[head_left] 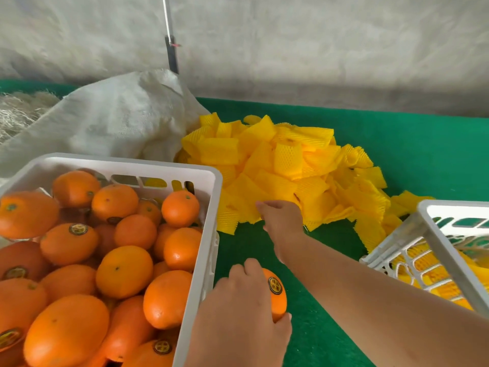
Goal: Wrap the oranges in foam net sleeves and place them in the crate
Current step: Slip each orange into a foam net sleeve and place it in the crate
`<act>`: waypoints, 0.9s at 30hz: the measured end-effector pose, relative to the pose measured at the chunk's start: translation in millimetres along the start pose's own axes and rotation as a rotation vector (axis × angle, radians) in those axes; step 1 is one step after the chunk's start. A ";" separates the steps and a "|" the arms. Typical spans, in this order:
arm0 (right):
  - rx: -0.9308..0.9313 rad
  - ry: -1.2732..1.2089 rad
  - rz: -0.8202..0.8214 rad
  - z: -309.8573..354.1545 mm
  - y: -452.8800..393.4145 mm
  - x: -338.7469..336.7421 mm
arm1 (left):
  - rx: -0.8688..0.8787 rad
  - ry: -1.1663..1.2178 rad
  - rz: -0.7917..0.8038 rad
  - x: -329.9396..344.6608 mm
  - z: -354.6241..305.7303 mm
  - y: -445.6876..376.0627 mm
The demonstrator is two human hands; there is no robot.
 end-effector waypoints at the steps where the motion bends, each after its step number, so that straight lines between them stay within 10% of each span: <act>1: -0.040 0.005 -0.023 4.8 4.0 -8.0 | 0.012 0.003 -0.005 -0.1 0.1 0.5; 15: -0.280 0.118 0.068 5.5 146.0 -210.4 | 0.414 0.332 -0.186 -25.5 -41.4 31.1; 27: -0.307 0.114 -0.010 -4.5 153.1 -238.7 | 0.469 0.453 -0.235 -21.8 -49.7 47.9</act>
Point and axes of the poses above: each hand's wrist, its own y-axis away from the middle knuckle, its own x-axis out of the palm, z = x × y, the point moved 4 cm from there along -y, towards the middle knuckle, and after that the axes turned 3 degrees about x, right-handed, at the moved point
